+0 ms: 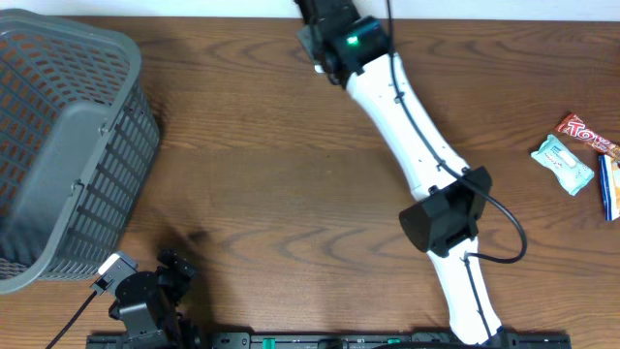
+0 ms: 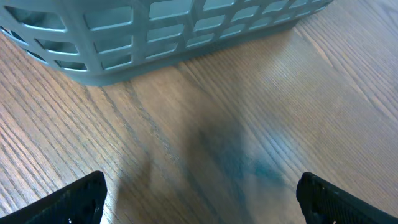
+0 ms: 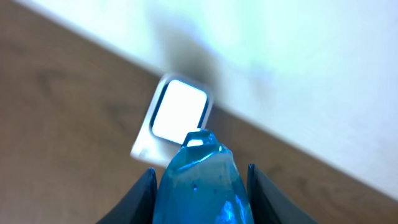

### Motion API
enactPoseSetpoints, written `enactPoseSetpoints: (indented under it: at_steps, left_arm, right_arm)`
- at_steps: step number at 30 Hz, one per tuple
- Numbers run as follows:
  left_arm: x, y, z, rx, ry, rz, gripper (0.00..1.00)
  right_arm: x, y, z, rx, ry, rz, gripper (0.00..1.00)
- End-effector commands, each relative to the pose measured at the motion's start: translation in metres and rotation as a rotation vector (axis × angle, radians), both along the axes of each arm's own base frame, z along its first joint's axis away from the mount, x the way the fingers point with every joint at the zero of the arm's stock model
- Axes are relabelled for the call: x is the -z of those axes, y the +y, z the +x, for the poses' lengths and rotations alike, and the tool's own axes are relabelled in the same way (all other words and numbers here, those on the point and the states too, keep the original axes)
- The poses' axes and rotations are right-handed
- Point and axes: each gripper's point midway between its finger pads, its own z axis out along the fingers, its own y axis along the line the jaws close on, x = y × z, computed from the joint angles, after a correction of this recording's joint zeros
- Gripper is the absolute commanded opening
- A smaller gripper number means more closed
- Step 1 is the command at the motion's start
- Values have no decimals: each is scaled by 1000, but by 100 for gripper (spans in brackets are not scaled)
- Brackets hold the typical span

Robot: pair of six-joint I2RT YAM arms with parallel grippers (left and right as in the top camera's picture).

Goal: Scan the item barcode
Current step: 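Carry the bottle up and hold it against the white scanner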

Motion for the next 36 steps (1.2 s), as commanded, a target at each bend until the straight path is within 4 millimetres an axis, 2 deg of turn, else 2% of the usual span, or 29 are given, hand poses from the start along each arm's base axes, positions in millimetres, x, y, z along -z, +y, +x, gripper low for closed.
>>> enactPoseSetpoints:
  at_steps: [1, 7, 9, 14, 19, 22, 36]
  left_arm:
    - [8, 0, -5, -1, 36, -2, 98]
    - [8, 0, -5, -1, 36, -2, 98]
    - [8, 0, -5, -1, 36, -2, 98]
    - [8, 0, -5, -1, 36, -2, 98]
    - [8, 0, -5, -1, 36, -2, 98]
    - [8, 0, -5, -1, 36, -2, 98]
    - [8, 0, -6, -2, 36, -2, 98]
  right_arm:
    - [-10, -17, 14, 134, -145, -192, 8]
    - [-4, 1, 34, 175, -297, -430, 10]
    - [6, 9, 41, 180, -328, -526, 9]
    - [45, 25, 58, 169, -377, -735, 7]
    - [85, 29, 64, 158, -371, -765, 8]
    - [97, 29, 64, 145, -351, -778, 8]
    - [97, 9, 74, 171, -345, -777, 10]
